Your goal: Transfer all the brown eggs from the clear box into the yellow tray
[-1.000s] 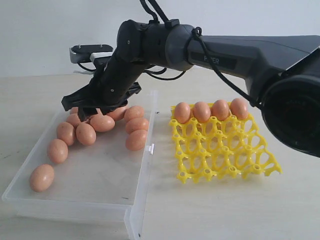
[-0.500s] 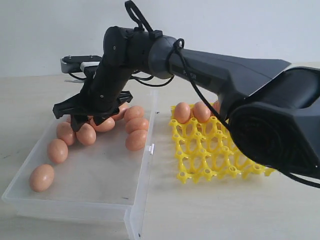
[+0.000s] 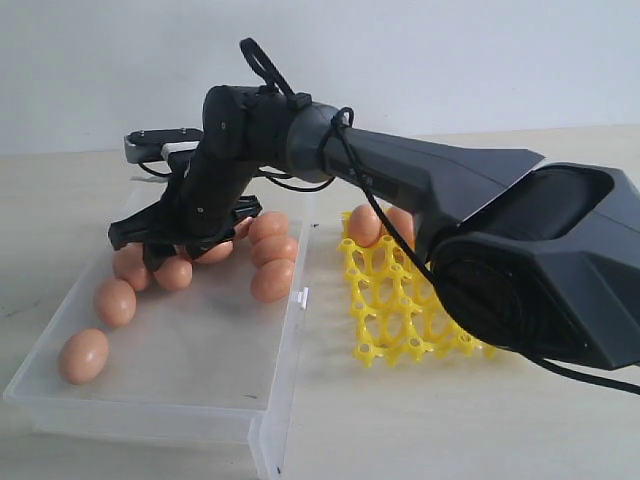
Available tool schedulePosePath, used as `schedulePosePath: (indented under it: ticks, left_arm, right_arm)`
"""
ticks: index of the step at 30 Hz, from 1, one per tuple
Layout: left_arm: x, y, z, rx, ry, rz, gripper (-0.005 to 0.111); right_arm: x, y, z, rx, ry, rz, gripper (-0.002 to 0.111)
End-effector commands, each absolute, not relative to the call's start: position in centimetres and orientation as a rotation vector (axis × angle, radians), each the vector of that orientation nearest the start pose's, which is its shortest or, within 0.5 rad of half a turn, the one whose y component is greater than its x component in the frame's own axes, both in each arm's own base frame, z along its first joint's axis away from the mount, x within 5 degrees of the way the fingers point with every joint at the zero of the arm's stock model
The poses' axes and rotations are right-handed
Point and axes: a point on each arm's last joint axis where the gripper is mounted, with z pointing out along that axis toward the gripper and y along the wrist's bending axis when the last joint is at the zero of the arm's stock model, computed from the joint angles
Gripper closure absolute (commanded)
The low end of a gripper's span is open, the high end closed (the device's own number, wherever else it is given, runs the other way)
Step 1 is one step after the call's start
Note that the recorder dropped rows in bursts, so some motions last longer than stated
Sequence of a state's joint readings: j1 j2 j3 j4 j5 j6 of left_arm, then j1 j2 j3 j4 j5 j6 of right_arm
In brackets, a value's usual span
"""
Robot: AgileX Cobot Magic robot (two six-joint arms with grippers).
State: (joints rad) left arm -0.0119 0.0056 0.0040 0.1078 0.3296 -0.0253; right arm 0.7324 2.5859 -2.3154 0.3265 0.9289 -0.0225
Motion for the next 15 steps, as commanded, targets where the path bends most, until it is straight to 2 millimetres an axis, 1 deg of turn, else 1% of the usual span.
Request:
schedulePosePath:
  ticks: [1, 5, 10, 15]
  left_arm:
    - [5.4, 0.2, 18.5, 0.049, 1.798, 0.072, 0.107]
    - [5.4, 0.2, 18.5, 0.049, 1.798, 0.072, 0.107]
    - [5.4, 0.2, 18.5, 0.049, 1.798, 0.072, 0.107]
    - [5.4, 0.2, 18.5, 0.049, 1.798, 0.072, 0.107]
  right_arm:
    - [39.7, 38.8, 13.0, -0.832, 2.610, 0.619, 0.054]
    - [40.0, 39.0, 12.5, -0.811, 2.596, 0.621, 0.054]
    - [40.3, 39.1, 12.6, -0.779, 2.563, 0.626, 0.054]
    - [40.2, 39.2, 11.6, -0.776, 2.582, 0.621, 0.054]
